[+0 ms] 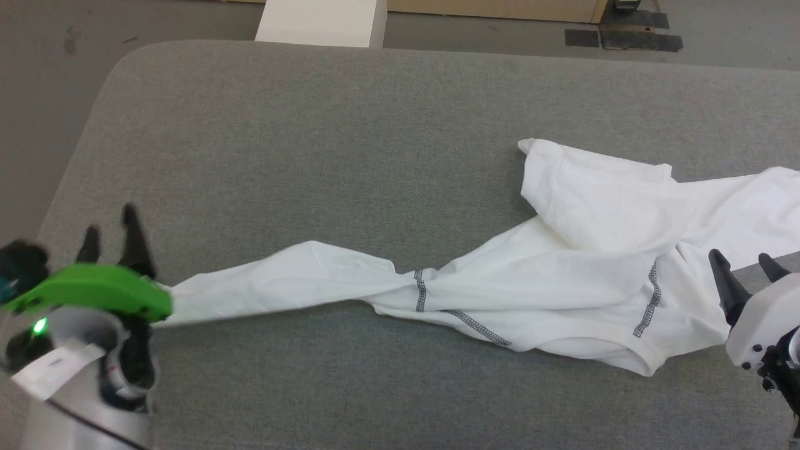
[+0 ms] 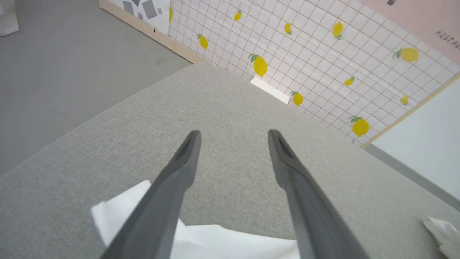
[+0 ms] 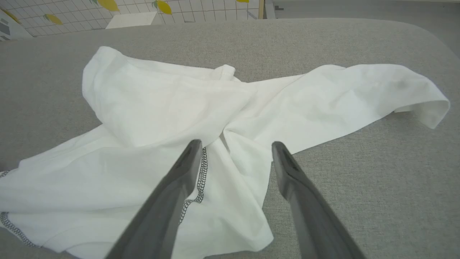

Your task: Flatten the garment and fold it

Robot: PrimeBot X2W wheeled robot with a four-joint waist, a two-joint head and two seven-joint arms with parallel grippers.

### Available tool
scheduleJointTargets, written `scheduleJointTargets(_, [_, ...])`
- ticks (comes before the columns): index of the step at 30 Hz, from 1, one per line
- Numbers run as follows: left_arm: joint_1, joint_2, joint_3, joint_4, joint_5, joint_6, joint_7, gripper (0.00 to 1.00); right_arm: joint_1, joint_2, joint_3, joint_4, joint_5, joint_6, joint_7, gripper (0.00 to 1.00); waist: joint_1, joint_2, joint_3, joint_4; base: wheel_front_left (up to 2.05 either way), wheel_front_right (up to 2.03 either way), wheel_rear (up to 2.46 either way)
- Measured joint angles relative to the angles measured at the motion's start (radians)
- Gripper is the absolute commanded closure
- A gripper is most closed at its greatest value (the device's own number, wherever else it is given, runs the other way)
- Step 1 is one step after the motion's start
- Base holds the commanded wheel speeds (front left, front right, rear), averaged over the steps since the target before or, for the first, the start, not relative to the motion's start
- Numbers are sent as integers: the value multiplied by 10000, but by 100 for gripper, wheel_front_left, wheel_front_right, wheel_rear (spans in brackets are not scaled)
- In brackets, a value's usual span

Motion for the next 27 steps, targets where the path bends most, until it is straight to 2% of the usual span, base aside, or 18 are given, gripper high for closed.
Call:
scheduleJointTargets(2, [-315,-61,-779,-449,451,-278,4,0,0,4,17,2,0,0,0,0,0,0,5,1,0,0,0])
scheduleJointTargets(5, [-895,-288,-2266,-802,997,-980,380,0,0,10,52,6,2,0,0,0,0,0,22,-27,0,0,0])
scheduleJointTargets(9, [-1643,-1043,-4282,-430,1147,-1837,1509,0,-6,59,127,12,4,0,-2,0,0,1,89,-146,0,0,0])
scheduleJointTargets(11, [-2026,-1275,-5033,54,1135,-2084,2128,0,-11,115,184,29,10,0,-2,0,0,0,136,-258,0,0,0])
scheduleJointTargets(16, [-2811,-1409,-6648,1227,1118,-2351,3515,0,-56,253,238,77,21,0,-50,0,0,0,292,-634,0,0,0])
scheduleJointTargets(22, [-3616,-1406,-7392,2184,1022,-2424,3498,0,-82,353,184,121,21,0,-201,0,0,0,592,-1131,0,0,0])
scheduleJointTargets(27, [-4056,-1260,-7741,3070,1055,-2428,3885,0,-84,439,169,163,33,0,-351,0,0,0,931,-1478,0,0,0])
